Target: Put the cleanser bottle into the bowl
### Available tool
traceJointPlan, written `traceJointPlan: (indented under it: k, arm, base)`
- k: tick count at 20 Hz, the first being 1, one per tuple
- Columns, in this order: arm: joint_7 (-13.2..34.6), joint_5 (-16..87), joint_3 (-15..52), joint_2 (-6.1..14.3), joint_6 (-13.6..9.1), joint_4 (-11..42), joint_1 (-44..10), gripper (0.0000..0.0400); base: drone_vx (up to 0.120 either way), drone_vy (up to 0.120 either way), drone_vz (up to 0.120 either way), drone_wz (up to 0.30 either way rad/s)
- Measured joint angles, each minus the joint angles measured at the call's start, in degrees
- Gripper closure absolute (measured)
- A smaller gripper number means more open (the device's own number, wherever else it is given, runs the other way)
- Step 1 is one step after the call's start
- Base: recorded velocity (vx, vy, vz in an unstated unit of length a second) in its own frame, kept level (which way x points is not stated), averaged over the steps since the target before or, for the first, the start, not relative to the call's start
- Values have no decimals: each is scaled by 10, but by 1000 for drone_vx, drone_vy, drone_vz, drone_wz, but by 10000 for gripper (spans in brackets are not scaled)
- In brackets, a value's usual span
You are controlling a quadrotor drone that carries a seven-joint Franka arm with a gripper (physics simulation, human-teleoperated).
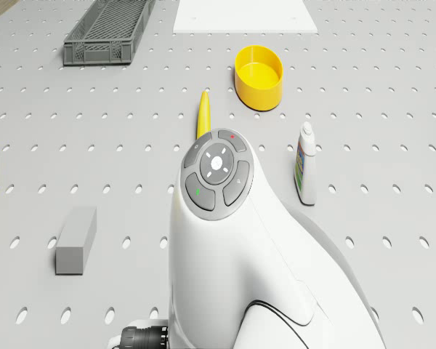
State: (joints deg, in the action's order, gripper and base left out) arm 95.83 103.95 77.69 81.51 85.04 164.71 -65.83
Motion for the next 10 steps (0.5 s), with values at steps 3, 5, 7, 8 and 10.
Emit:
traceJointPlan:
  k: [3, 5, 7, 8, 10]
  arm:
    - [1, -2, 1, 4, 4, 0, -1, 0]
    - [1, -3, 1, 7, 6, 0, -2, 0]
    - [2, -4, 2, 9, 9, 0, -2, 0]
    - [2, -5, 2, 11, 10, 0, -2, 0]
    - [3, -6, 2, 13, 12, -1, -3, 0]
  base:
    - [120, -13, 0, 0]
    - [120, -120, 0, 0]
    - [120, -80, 0, 0]
    - [120, 0, 0, 0]
    - [120, 0, 0, 0]
